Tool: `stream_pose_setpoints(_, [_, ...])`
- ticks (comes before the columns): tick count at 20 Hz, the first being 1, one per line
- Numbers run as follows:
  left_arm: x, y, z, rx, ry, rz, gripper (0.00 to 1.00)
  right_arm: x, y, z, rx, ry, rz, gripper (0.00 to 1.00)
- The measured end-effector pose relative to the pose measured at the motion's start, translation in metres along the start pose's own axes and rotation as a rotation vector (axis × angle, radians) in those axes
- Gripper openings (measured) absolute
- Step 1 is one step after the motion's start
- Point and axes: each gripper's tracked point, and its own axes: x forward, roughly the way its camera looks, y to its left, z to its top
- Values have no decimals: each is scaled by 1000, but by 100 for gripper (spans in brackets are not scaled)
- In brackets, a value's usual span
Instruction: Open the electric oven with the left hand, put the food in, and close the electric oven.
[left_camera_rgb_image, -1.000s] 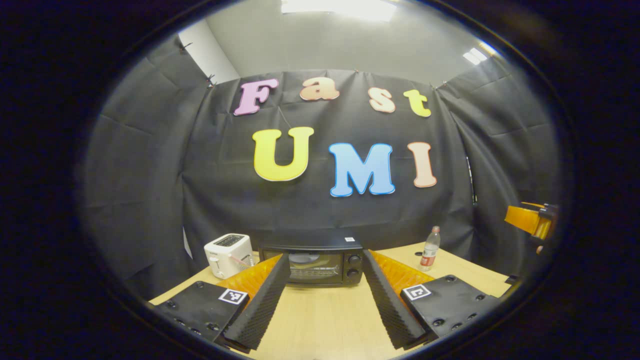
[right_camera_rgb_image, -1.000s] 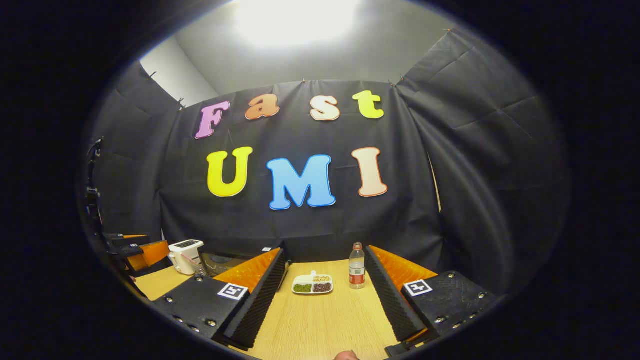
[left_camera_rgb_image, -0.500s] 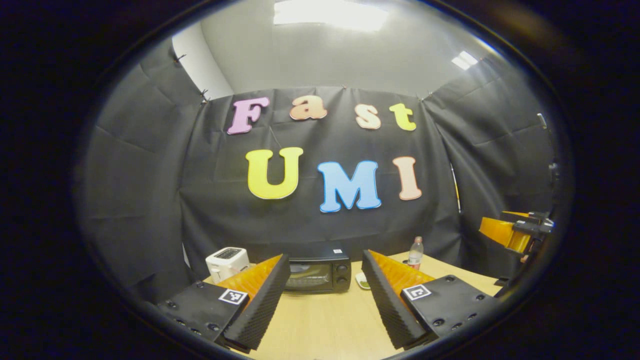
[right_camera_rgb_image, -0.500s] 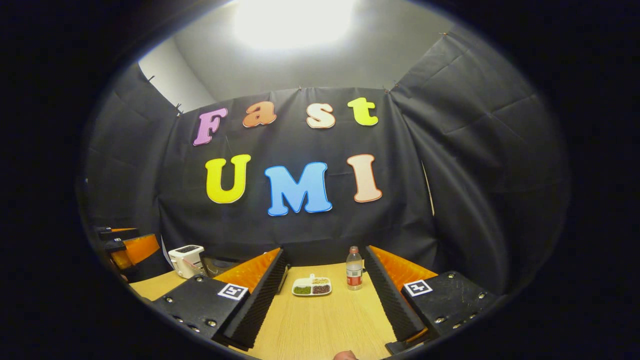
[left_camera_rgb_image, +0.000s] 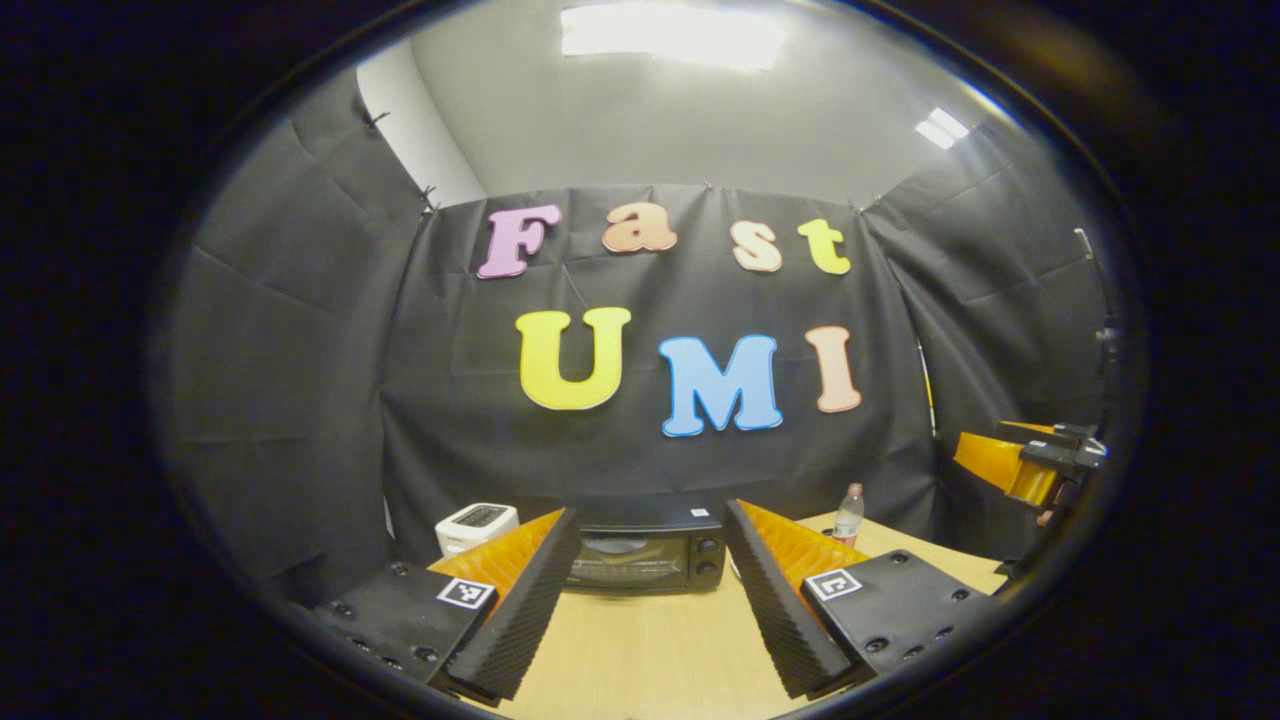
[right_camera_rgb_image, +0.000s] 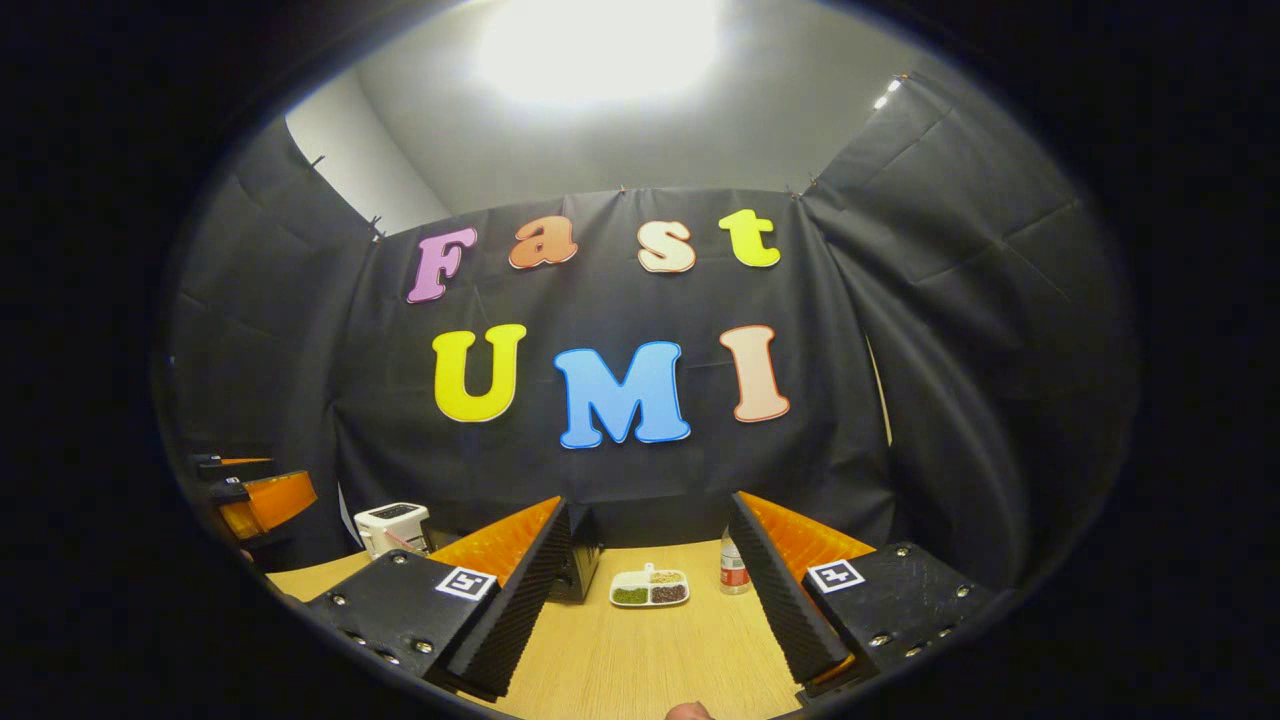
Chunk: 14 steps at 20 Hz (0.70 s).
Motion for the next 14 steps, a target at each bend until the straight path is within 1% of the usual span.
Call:
stream_pose_setpoints(2, [-1, 10, 2, 2, -12, 19, 100, 3, 7, 3, -11, -4, 16, 98])
stream_pose_setpoints(5, [-3, 23, -1, -8, -12, 40, 100, 7, 16, 6, -22, -12, 38, 98])
stream_pose_setpoints(7, [-2, 30, -3, -23, -8, 53, 90, 9, 24, 7, -7, -13, 54, 97])
stream_pose_setpoints(14, [5, 43, -1, -15, -23, 62, 100, 18, 34, 9, -3, -23, 46, 98])
